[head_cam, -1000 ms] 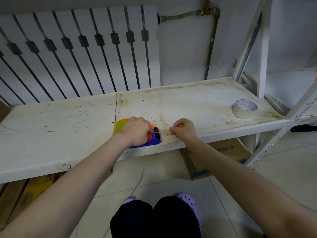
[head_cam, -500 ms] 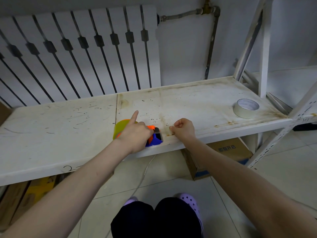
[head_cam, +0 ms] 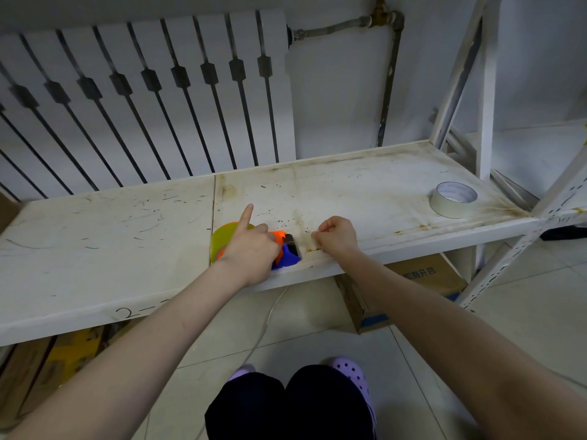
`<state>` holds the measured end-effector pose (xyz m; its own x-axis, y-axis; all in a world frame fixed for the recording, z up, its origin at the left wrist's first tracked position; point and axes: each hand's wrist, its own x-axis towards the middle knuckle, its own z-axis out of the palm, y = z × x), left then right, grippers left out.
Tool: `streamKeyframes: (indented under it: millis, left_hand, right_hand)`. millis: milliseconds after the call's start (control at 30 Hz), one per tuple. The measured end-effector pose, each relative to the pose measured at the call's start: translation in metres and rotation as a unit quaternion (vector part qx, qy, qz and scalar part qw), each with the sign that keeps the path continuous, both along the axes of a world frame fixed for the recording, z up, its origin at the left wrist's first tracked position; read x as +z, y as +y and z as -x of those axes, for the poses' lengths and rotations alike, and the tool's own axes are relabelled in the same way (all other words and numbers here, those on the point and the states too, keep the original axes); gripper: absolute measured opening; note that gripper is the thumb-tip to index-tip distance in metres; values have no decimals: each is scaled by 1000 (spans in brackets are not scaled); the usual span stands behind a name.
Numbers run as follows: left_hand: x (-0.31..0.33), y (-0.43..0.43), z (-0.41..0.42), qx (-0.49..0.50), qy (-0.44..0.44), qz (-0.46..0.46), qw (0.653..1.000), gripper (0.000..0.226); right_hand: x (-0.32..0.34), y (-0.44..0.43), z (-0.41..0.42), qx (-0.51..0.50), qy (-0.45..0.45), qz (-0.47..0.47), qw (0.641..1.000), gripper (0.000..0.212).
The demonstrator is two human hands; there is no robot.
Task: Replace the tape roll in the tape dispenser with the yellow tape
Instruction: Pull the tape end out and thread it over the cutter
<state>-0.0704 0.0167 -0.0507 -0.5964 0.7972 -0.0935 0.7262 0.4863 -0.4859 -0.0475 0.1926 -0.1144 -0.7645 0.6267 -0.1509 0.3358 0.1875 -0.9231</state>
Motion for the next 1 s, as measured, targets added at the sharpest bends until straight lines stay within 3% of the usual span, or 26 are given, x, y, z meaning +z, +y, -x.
streamKeyframes:
  millis: [333, 500, 667, 800, 1000]
  left_hand:
    - [-4, 4, -7, -16, 40, 84, 996, 24]
    - [-7, -5, -5, -28, 28, 28, 999, 27]
    - [-2, 0, -4, 19, -44, -59, 997, 24]
    - [2, 12, -2, 49, -75, -109, 990, 37]
    - [-1, 43, 7, 85, -110, -63, 988, 63]
  right_hand:
    - [10, -5, 7, 38, -18, -53, 998, 18]
    - [4, 3, -5, 26, 0, -44, 999, 12]
    - [3, 2, -16, -1, 25, -32, 999, 12]
    - [-5, -4, -22, -34, 32, -4, 999, 10]
    - [-1, -11, -25, -64, 62, 45, 995, 17]
